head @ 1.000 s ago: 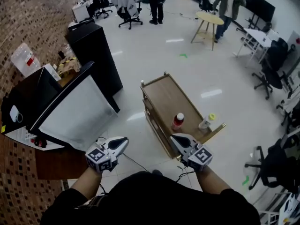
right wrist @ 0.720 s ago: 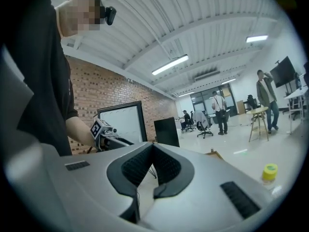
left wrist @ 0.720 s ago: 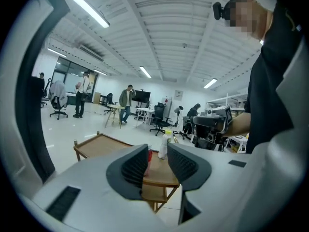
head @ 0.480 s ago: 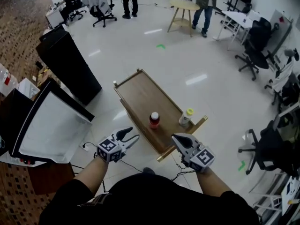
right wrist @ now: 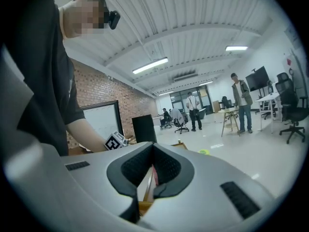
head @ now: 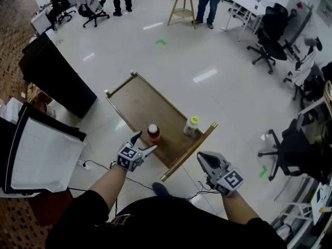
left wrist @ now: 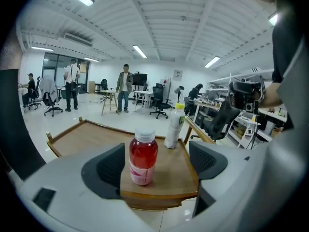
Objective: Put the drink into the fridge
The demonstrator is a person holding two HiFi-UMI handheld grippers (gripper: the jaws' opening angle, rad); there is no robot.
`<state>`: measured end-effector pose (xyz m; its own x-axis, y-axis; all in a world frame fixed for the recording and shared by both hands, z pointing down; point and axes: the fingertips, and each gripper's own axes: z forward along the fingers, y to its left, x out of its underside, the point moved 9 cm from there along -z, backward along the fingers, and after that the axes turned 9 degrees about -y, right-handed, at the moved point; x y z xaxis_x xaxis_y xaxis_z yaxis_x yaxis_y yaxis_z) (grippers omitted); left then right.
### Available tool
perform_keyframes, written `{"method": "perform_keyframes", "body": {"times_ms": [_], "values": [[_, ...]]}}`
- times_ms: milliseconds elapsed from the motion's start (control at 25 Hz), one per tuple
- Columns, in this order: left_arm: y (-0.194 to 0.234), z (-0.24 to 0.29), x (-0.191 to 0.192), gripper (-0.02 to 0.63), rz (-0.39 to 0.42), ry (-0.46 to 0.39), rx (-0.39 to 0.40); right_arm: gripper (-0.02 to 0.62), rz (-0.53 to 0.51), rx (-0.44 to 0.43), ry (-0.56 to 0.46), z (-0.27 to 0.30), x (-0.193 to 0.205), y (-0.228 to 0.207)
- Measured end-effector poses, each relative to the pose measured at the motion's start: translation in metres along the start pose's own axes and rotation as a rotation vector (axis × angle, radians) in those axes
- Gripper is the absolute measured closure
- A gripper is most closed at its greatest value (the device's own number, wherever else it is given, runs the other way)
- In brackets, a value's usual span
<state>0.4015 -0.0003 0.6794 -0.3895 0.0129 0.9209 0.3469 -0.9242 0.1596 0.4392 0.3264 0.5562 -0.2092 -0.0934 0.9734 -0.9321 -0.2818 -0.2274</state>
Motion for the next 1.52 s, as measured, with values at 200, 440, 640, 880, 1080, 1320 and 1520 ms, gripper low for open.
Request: {"method": "perform_keyframes", "body": {"times_ms": [200,440,640,880,1080,1320,1520], "values": [[0.017,0.039,0.03,0.167,0.026,0.07,-0.045,0.593,0.014,0.045,0.025,-0.013,0.008,-0.014],[0.026,0.074,0.048,0.166,0.014,0.063,-0.082,0.593,0.029,0.06,0.029,-0.013,0.014,-0.024],[0.028,0.095,0.056,0.182,0.059,0.07,-0.11,0.593,0.033,0.058,0.042,-0.016,0.02,-0.03],[0.027,0.104,0.06,0.264,0.123,0.102,-0.106,0.593,0.013,0.075,0.051,-0.029,0.03,-0.041],[0.024,0.097,0.058,0.265,0.113,0.091,-0.071,0.593,0.024,0.055,0.056,-0.024,0.03,-0.039],[0.004,0.079,0.034,0.265,0.141,0.044,-0.041,0.593,0.014,0.013,0.044,-0.014,0.026,-0.035],[-0.012,0.04,0.014,0.265,0.151,0.031,-0.017,0.593,0.003,-0.045,0.039,0.008,0.021,-0.021]]}}
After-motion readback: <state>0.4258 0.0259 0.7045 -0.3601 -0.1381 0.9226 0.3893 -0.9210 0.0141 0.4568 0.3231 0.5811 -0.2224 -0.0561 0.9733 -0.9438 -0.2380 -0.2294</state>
